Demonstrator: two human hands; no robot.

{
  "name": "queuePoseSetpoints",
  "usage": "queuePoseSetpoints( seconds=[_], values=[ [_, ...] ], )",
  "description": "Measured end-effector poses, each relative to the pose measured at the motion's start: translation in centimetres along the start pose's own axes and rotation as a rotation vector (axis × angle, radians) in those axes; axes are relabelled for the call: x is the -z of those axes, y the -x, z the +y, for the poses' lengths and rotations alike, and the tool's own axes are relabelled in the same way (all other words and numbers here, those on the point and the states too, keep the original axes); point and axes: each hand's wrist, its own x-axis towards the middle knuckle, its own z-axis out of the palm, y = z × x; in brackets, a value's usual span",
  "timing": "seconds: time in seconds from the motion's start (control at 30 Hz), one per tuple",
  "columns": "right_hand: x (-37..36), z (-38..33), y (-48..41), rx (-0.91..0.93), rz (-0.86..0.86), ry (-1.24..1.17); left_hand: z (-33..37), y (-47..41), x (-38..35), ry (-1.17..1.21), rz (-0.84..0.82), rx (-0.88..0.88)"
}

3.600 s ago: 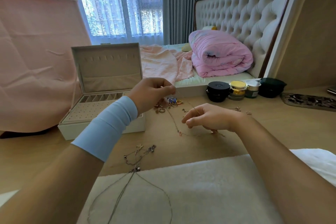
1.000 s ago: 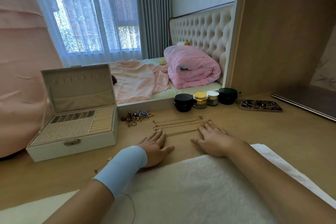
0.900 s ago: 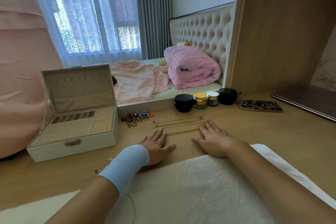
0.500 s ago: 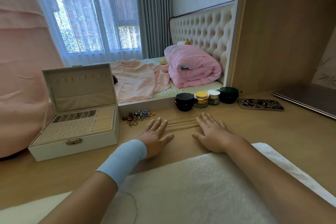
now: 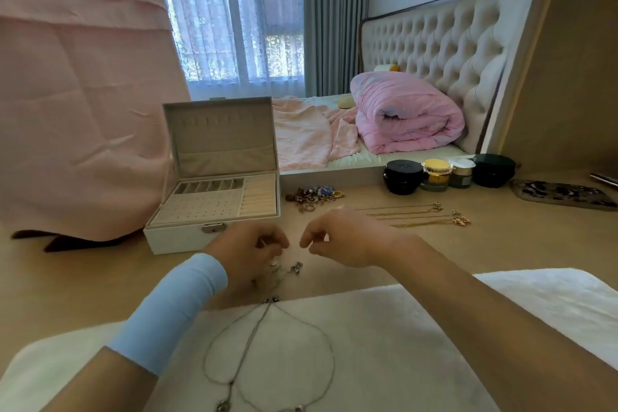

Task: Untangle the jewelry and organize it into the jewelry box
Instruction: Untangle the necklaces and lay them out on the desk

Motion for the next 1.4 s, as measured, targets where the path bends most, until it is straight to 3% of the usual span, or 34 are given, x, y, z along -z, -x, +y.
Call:
queuePoseSetpoints(
  seconds=[0.37, 0.73, 0.93, 1.1, 1.23, 1.3, 1.4],
  values=[
    [-2.0, -0.5, -3.5, -0.056, -0.112, -0.11, -4.2, -0.5, 1.1, -0.15, -0.177, 0.037],
    [-1.8, 0.2, -4.3, -0.066, -0.132, -0.047, -4.6, -2.2, -0.1, -0.249, -0.104, -0.067],
    [-1.7, 0.8, -4.0, -0.08, -0.123, -0.033, -4.9, -1.7, 0.6, -0.091, -0.036, -0.049],
    [-1.9, 0.4, -3.9, -0.037, -0.129, -0.078, -4.7, -1.6, 1.4, 0.29, 0.034, -0.031],
    [-1.9, 0.4, -3.8, -0.019, -0.112, -0.039, -4.4, -1.3, 1.7, 0.567, -0.016, 0.061],
    [-2.1, 0.5, -3.8, -0.009, -0.13, 0.031, -4.6, -1.1, 1.8, 0.533, -0.046, 0.104],
    [-2.1, 0.5, -4.0, -0.02, -0.154, 0.096, -5.2, -0.9, 1.8, 0.273, -0.04, 0.113]
  ],
)
